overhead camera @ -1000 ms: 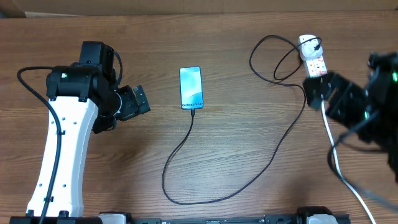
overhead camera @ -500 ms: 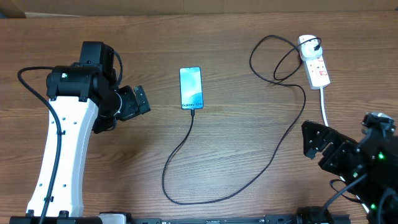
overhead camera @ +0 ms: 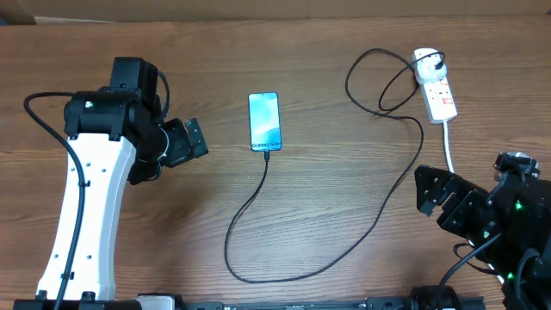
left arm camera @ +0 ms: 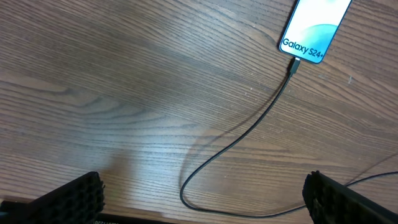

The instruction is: Plug charger to phone and switch on socket

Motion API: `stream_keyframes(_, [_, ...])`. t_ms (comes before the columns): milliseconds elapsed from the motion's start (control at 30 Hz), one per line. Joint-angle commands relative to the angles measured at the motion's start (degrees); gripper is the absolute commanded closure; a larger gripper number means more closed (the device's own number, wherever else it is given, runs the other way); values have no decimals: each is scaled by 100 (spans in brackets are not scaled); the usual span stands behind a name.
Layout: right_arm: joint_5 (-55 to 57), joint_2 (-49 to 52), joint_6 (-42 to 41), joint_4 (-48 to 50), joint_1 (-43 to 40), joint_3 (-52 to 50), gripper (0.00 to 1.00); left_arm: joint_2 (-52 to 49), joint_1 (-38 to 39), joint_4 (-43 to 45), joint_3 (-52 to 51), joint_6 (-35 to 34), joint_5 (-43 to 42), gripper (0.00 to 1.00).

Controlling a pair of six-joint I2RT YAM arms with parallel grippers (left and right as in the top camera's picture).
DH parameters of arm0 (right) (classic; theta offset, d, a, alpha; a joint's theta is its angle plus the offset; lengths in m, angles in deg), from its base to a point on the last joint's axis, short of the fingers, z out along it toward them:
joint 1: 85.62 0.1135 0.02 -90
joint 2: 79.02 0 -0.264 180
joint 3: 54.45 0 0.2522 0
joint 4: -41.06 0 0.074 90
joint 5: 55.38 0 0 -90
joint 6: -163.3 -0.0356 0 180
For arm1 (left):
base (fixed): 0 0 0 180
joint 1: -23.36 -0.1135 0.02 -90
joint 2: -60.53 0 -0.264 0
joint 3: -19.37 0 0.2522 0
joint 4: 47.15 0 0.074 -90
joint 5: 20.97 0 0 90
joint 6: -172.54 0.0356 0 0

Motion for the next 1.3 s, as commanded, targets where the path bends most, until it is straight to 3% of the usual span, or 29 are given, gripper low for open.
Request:
stream_keyframes(0, [55,-26,-2,-13,22,-2,0,-13,-31,85,-44,111,-17,0])
stream_keyframes(1033, [361,-44,39,-358,28,-26,0,-13,-33,85,-44,111,-17,1])
stream_keyframes(1267, [457,-785,245,544,28,-1003,0,-13,-33,85,-44,109,-17,0])
